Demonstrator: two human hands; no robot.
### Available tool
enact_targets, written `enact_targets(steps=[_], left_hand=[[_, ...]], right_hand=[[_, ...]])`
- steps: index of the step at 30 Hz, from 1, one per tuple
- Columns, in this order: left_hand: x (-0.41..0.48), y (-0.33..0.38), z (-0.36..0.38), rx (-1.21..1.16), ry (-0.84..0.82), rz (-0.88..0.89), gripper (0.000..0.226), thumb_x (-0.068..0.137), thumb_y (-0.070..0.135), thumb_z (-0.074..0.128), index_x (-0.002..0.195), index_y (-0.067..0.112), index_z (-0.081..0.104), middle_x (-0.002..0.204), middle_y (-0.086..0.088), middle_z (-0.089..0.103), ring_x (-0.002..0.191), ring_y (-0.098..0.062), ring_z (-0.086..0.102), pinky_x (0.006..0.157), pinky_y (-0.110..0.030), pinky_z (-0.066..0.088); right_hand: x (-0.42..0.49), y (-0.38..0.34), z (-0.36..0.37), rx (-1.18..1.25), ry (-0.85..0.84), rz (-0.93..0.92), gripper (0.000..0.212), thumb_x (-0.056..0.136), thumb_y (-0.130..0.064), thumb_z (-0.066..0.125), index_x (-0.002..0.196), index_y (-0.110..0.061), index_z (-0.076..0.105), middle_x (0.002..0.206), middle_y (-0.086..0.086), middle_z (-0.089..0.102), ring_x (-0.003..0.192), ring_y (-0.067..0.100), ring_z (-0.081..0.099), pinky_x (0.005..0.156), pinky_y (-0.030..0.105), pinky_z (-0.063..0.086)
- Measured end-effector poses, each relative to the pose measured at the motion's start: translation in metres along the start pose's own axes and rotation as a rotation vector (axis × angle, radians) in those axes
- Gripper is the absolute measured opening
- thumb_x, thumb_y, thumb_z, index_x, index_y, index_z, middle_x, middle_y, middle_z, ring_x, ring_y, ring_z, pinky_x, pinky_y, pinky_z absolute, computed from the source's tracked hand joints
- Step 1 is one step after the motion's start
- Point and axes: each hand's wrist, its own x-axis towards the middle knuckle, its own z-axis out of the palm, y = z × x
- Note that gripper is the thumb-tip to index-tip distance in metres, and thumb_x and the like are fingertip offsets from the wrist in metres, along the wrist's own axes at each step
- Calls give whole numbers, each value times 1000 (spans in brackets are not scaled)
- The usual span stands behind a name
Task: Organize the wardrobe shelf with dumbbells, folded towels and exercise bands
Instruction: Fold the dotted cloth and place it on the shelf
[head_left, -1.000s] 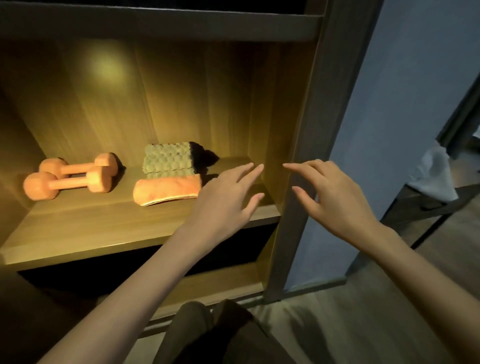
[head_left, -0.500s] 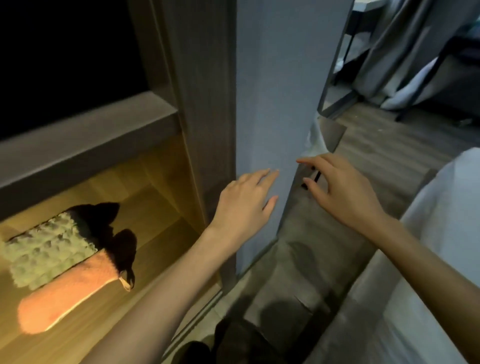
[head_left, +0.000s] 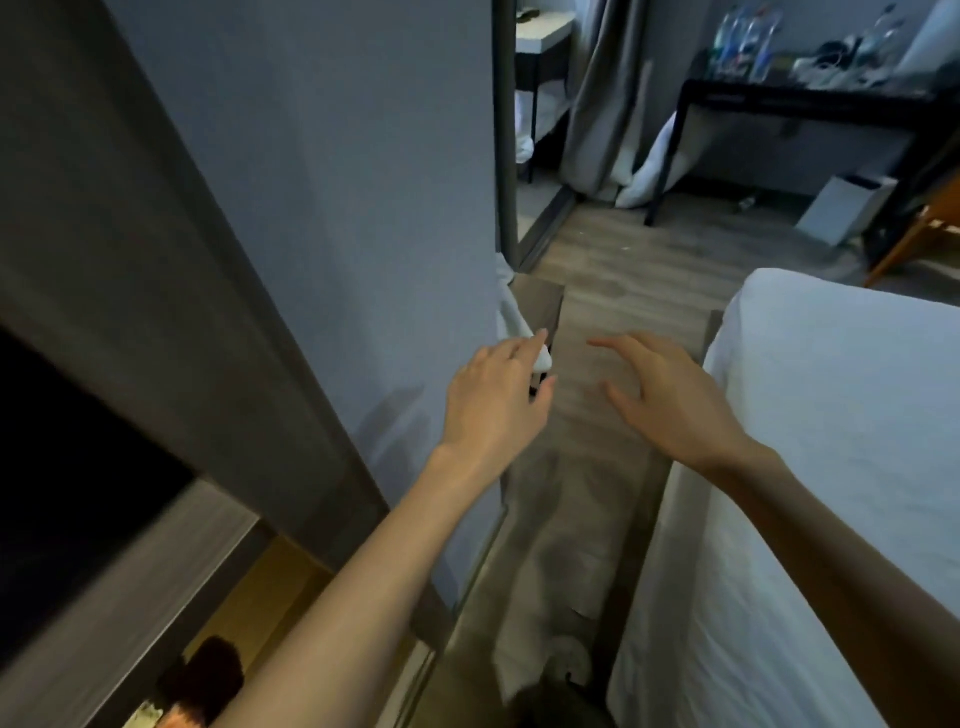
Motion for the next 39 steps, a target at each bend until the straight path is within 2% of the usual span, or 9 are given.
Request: enact_targets(steps=[7, 14, 21, 27, 32, 35, 39], left_hand=[[91, -3, 33, -1, -13, -12, 52, 95, 35, 52, 143, 20, 40, 141, -2, 50, 122, -27, 48, 95, -39, 43], [197, -2, 78, 16, 10, -100, 52, 96, 37, 49, 144, 19, 38, 143, -2, 47, 127, -21, 47, 100, -36, 45], [285, -9, 106, 42, 85, -219, 50, 99, 32, 45, 147, 21, 35, 146, -1, 44, 127, -19, 45, 100, -34, 43], [345, -43, 130, 52, 117, -339, 49, 99, 34, 43, 146, 21, 35, 148, 1, 41, 131, -16, 42, 103, -33, 42], [401, -87, 155, 50, 157, -501, 50, 99, 33, 44, 147, 22, 34, 149, 1, 39, 132, -18, 40, 103, -32, 39], [433, -111, 168, 55, 142, -598, 51, 99, 32, 44, 147, 22, 32, 151, 1, 36, 135, -17, 35, 105, -32, 36], [469, -141, 174, 69, 174, -697, 51, 97, 29, 47, 146, 20, 35, 150, 1, 38, 136, -17, 36, 107, -30, 34]], right_hand=[[85, 55, 3, -56, -15, 26, 44, 94, -29, 54, 138, -27, 45, 140, -2, 47, 126, 18, 43, 98, 36, 41], [195, 135, 2, -112, -37, -140, 43, 91, -23, 59, 133, -25, 50, 134, 0, 53, 117, 19, 48, 83, 26, 40], [295, 181, 20, -135, -102, -252, 48, 90, -21, 59, 135, -32, 45, 127, -1, 56, 108, 23, 53, 77, 34, 51], [376, 203, 45, -110, -168, -324, 40, 94, -21, 54, 133, -24, 50, 131, 2, 54, 112, 24, 52, 79, 34, 49], [444, 224, 70, -93, -204, -394, 37, 94, -20, 55, 131, -20, 53, 129, 5, 55, 110, 26, 54, 74, 30, 43], [485, 232, 89, -67, -286, -424, 38, 94, -21, 55, 131, -20, 53, 130, 6, 55, 111, 26, 55, 79, 34, 48], [543, 244, 121, -52, -354, -422, 39, 93, -30, 55, 132, -23, 52, 133, 4, 54, 115, 25, 54, 81, 32, 47]])
